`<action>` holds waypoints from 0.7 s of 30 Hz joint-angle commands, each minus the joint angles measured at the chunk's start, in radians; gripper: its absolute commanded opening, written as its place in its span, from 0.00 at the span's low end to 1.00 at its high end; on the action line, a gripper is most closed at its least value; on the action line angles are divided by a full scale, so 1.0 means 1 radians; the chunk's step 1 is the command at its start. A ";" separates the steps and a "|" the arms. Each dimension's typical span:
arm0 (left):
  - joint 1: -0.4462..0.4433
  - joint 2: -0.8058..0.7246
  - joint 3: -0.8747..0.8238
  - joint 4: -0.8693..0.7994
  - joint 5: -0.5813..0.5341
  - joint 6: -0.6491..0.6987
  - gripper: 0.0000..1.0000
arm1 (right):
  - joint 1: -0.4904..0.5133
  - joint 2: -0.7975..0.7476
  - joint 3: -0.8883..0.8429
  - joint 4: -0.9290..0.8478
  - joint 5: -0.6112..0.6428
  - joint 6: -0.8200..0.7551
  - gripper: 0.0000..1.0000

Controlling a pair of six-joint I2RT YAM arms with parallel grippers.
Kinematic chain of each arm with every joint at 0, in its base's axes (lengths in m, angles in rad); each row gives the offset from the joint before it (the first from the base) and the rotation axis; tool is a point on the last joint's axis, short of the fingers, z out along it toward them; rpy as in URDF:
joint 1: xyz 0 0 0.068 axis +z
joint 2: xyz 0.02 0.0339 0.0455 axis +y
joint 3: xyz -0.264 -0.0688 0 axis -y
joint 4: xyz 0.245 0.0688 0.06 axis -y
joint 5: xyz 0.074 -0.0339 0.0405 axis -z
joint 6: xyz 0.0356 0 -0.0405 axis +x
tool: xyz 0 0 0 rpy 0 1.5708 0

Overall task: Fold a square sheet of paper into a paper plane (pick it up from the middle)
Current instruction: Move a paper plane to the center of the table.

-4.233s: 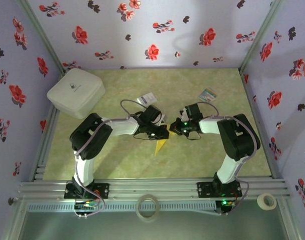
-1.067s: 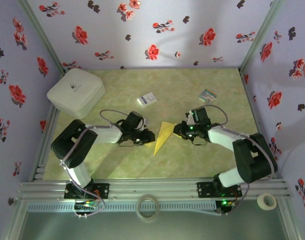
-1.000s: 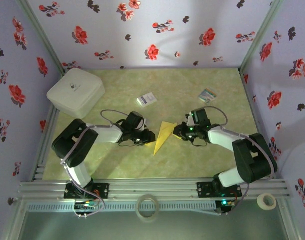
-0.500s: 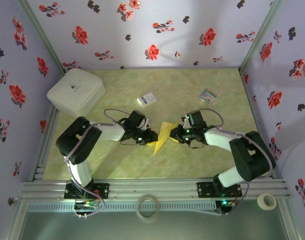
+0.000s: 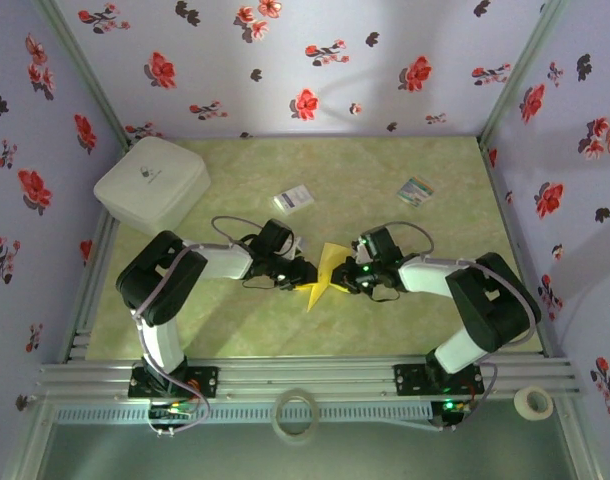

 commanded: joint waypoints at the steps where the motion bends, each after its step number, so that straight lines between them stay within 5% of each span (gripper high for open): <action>1: 0.002 0.031 0.032 -0.027 0.039 0.032 0.27 | 0.010 0.019 -0.018 0.011 -0.008 0.025 0.15; 21: -0.007 0.049 0.053 -0.008 0.082 0.046 0.22 | 0.024 0.046 -0.024 0.043 -0.029 0.039 0.13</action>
